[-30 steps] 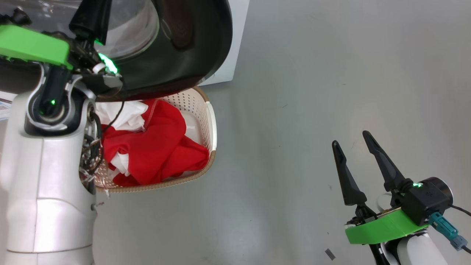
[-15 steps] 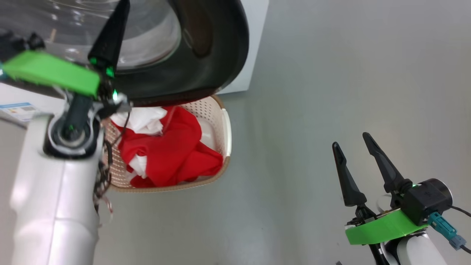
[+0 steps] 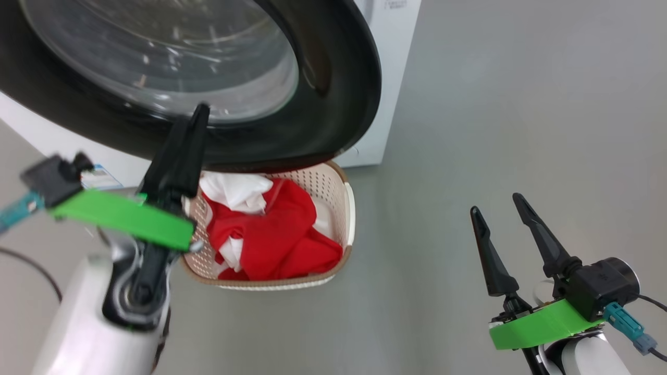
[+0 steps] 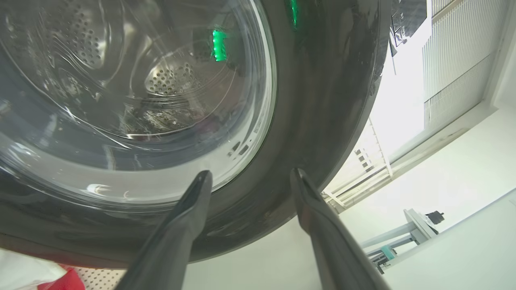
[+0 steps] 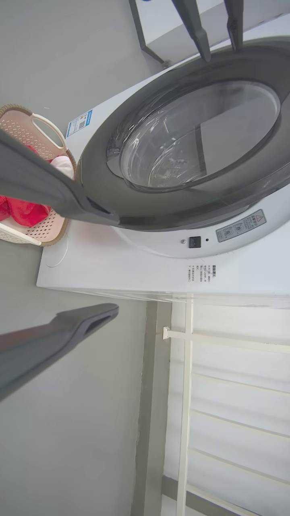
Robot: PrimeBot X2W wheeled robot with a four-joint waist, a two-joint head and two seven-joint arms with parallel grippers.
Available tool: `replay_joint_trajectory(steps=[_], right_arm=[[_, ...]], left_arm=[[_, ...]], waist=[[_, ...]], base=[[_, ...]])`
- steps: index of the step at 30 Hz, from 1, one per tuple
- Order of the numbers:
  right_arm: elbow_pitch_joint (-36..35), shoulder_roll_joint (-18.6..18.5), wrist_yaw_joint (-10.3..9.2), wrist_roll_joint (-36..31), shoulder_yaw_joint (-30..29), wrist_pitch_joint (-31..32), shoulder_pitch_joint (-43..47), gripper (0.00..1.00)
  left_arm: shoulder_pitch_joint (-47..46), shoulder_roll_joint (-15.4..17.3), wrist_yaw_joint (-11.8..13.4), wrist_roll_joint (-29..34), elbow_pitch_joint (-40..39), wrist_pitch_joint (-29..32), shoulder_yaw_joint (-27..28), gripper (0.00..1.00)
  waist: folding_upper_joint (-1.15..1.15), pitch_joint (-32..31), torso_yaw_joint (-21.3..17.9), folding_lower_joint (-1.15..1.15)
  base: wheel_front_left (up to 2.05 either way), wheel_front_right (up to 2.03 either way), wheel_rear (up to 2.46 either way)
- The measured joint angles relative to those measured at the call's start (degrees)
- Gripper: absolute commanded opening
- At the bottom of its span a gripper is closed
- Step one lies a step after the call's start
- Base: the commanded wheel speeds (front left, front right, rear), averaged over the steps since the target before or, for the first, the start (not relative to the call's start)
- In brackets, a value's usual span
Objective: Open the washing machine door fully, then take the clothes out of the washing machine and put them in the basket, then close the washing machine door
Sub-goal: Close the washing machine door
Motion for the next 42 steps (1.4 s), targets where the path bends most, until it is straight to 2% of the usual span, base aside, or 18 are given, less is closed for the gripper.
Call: replay_joint_trajectory(steps=[9, 13, 15, 22, 24, 30, 36, 42], right_arm=[[0.1, 0.0, 0.00, -0.4, -1.0, 0.0, 0.5, 1.00], [0.1, -0.1, 0.00, -1.0, -1.3, 0.0, 0.5, 1.00], [0.3, -0.1, 0.00, -1.0, -1.5, 0.0, 0.6, 1.00], [0.3, -0.1, 0.00, -1.5, -1.8, 0.0, 3.5, 1.00], [0.1, -0.1, 0.00, -3.5, -1.8, 0.0, 4.1, 1.00], [-0.7, -0.1, 0.00, -4.0, -1.9, 0.0, 6.5, 1.00], [-1.3, 0.0, 0.00, -3.4, -2.7, 0.0, 7.6, 1.00], [-2.0, 0.0, 0.00, -2.2, -3.5, 0.0, 9.4, 1.00]], left_arm=[[9.0, 1.6, 0.4, 8.3, -4.9, -8.9, -0.5, 1.00], [13.2, 2.8, 2.3, 12.5, -7.2, -11.2, -1.2, 1.00], [16.4, 4.1, 3.7, 16.7, -9.2, -12.8, -1.7, 1.00], [23.9, 5.5, 6.6, 25.3, -13.6, -14.4, -0.9, 1.00], [25.4, 5.5, 7.3, 27.5, -14.6, -14.5, -0.1, 1.00], [29.7, 4.4, 8.9, 34.2, -17.5, -14.6, 3.1, 1.00], [34.6, 1.8, 8.8, 37.7, -18.1, -14.7, 4.6, 1.00], [37.7, 1.0, 8.6, 40.5, -18.3, -14.7, 6.3, 1.00]], waist=[[0.00, -4.2, 1.1, 0.00], [0.00, -6.1, 1.4, 0.00], [0.00, -7.4, 1.5, 0.00], [0.00, -10.3, 1.5, 0.00], [0.00, -11.0, 1.6, 0.00], [0.00, -12.7, 2.0, 0.00], [0.00, -13.8, 2.4, 0.00], [0.00, -13.9, 2.5, 0.00]], base=[[0.00, 0.00, 0.00], [0.00, 0.00, 0.00], [0.00, 0.00, 0.00], [0.00, 0.00, 0.00], [0.00, 0.00, 0.00], [0.00, 0.00, 0.00], [0.00, 0.00, 0.00], [0.00, 0.00, 0.00]])
